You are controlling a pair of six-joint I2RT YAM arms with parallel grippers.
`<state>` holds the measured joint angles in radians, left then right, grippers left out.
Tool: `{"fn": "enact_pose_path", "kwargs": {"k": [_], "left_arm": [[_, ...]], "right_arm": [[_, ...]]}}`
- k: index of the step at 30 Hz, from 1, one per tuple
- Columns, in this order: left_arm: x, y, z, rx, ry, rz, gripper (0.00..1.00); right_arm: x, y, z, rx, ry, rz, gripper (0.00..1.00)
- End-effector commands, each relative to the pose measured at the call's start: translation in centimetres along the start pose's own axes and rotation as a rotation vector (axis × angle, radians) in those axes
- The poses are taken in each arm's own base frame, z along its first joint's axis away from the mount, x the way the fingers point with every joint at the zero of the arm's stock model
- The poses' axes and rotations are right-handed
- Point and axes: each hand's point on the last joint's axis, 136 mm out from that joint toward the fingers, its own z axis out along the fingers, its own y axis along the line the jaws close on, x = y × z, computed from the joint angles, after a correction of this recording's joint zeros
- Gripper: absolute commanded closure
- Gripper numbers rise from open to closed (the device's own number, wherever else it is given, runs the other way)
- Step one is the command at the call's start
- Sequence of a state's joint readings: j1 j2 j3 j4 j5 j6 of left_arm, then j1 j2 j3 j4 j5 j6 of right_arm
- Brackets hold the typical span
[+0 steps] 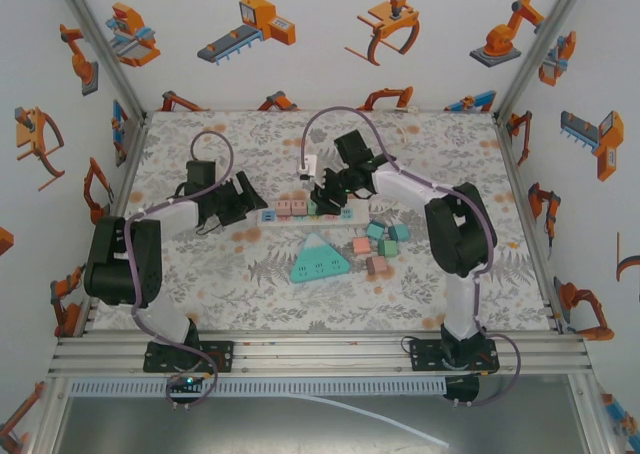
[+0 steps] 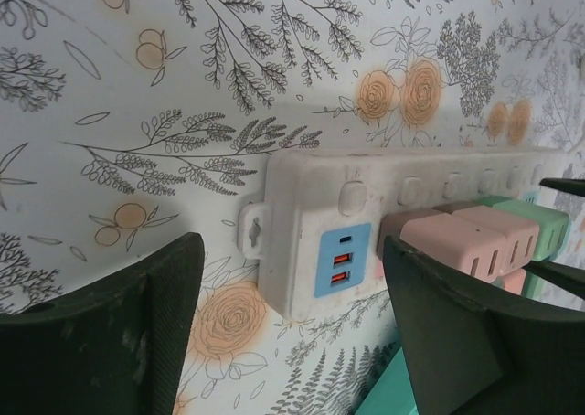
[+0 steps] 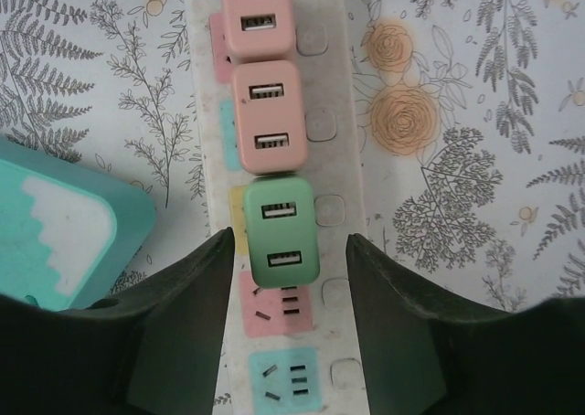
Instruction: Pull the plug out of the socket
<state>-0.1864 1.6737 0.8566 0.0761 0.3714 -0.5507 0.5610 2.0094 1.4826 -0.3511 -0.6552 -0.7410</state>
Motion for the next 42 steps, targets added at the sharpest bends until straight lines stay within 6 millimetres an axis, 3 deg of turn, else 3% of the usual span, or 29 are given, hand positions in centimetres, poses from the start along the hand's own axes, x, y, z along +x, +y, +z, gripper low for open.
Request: {"fn": "enact_pose_path", "kwargs": {"k": [1,9,17,26,33,42], "left_arm": [[-0.5,-1.3,0.4,0.058,0.021,-0.009,0.28],[1.2,-0.7,1.4,0.017,0.083,0.005,0.39],[2.6,0.2,2.3,-0.036,0.137,0.029,0.50],[4.8,1.2,2.7,-0.137,0.206,0.114,0.51],[4.8,2.6,2.2,-0.232,0.199,0.157,0.51],[5.0,2.3,2.2,-0.235,0.208,0.185,0.51]], "right_arm": [[-1.5,0.0,0.4,-0.025,-0.046,-0.045,0.54],[-0.9,0.5,1.2,-0.065,-0.038,-0.020,0.65],[-1.9,0.4,0.8,-0.064,-0.057,-0.033,0.74],[-3.2,-0.3,0.1,-0.046,-0.071,-0.023,0.80],[-4.9,-0.7,-0.8,-0.037,-0.099,0.001,0.84],[-4.8,-0.4,-0.7,-0.018,-0.058,-0.054,0.88]]}}
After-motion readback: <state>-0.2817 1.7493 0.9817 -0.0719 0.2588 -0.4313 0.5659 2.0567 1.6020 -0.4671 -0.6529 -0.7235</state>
